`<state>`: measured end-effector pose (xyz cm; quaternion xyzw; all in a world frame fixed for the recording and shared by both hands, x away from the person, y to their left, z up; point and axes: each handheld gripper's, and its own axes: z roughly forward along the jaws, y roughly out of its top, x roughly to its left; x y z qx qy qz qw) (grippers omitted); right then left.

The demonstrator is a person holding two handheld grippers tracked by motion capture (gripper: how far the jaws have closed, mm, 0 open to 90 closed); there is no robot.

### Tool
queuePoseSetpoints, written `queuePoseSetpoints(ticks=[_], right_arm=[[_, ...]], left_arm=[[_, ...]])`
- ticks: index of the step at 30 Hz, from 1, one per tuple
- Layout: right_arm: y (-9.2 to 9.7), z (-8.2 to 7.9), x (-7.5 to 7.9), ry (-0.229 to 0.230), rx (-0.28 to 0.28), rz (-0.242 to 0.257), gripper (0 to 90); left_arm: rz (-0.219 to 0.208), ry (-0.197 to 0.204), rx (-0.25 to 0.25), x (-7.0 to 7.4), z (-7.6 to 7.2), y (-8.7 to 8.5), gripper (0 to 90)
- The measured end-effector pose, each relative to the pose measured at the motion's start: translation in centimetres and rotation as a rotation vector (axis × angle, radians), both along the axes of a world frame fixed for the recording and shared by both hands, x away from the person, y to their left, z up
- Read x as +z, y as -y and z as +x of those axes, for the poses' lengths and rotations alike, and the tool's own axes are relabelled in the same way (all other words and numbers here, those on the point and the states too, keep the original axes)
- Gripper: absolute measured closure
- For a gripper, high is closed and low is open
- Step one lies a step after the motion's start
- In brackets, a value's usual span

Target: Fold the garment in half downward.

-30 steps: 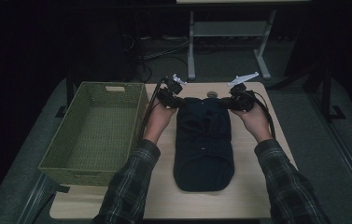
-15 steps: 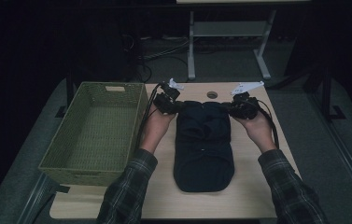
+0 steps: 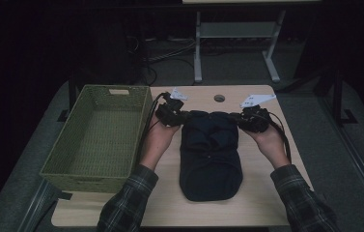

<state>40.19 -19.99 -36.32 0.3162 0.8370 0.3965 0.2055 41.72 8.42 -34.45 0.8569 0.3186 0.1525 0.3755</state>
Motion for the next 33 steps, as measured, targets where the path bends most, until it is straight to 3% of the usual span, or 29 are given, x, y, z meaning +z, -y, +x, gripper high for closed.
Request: queuePoseSetpoints(ticks=[13,33], right_arm=[[0.5,-2.8,-0.5,0.008,0.022,0.045,80.3],[1.0,-7.0,-2.8,-0.024,0.061,0.088,79.6]], left_arm=[[0.033,0.013,-0.026,0.0,-3.0,0.2,82.4],[0.039,-0.003,-0.046,-2.3,-7.0,0.2,82.4]])
